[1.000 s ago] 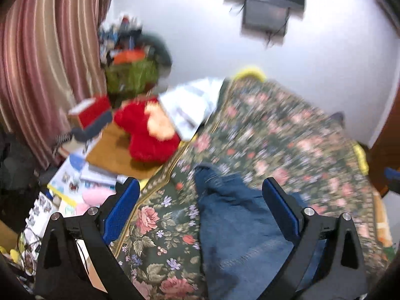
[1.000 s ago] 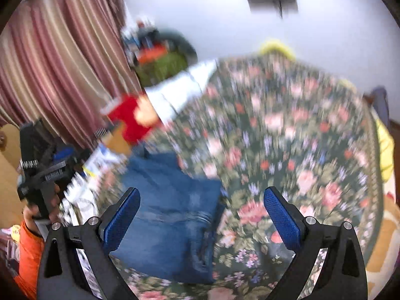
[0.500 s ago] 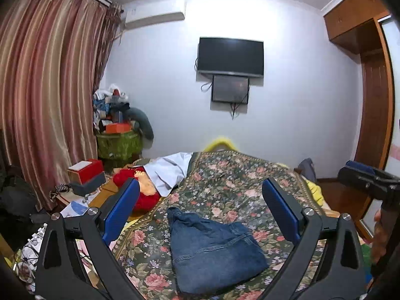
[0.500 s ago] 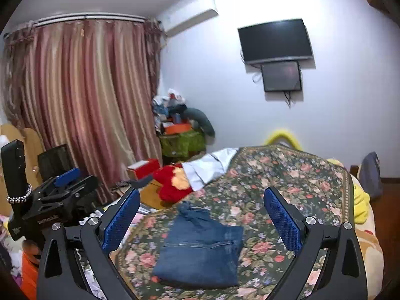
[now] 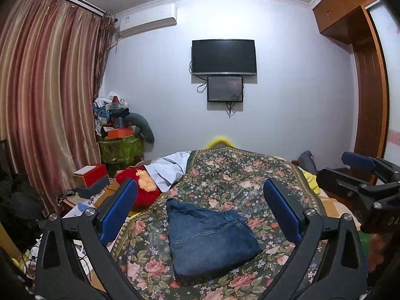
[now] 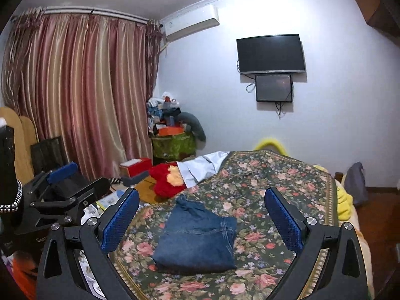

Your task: Fold large clothes

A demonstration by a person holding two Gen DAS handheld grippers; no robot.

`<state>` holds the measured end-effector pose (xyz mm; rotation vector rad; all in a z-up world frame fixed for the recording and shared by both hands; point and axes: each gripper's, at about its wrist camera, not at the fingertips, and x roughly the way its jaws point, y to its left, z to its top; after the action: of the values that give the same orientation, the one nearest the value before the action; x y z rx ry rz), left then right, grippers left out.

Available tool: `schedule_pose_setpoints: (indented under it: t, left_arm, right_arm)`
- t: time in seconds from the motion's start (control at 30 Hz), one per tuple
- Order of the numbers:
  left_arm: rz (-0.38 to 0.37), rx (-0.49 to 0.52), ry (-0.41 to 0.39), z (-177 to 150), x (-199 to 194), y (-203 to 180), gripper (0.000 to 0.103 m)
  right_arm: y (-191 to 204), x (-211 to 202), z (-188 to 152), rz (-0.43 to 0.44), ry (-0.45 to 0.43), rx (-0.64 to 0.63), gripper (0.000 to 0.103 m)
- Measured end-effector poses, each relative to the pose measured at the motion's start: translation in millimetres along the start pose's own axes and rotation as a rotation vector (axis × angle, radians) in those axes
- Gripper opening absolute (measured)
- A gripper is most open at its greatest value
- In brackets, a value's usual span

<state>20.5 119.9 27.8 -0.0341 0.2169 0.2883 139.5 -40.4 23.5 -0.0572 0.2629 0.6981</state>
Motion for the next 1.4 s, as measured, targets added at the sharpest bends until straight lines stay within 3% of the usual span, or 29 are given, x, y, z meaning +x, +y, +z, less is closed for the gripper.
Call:
schedule_pose_setpoints:
  t: [1.4]
  left_arm:
    - [-0.024, -0.04, 0.001, -5, 3, 4, 0.102]
  right_arm:
    - [-1, 7, -2, -0.024, 0.011, 0.015, 0.103]
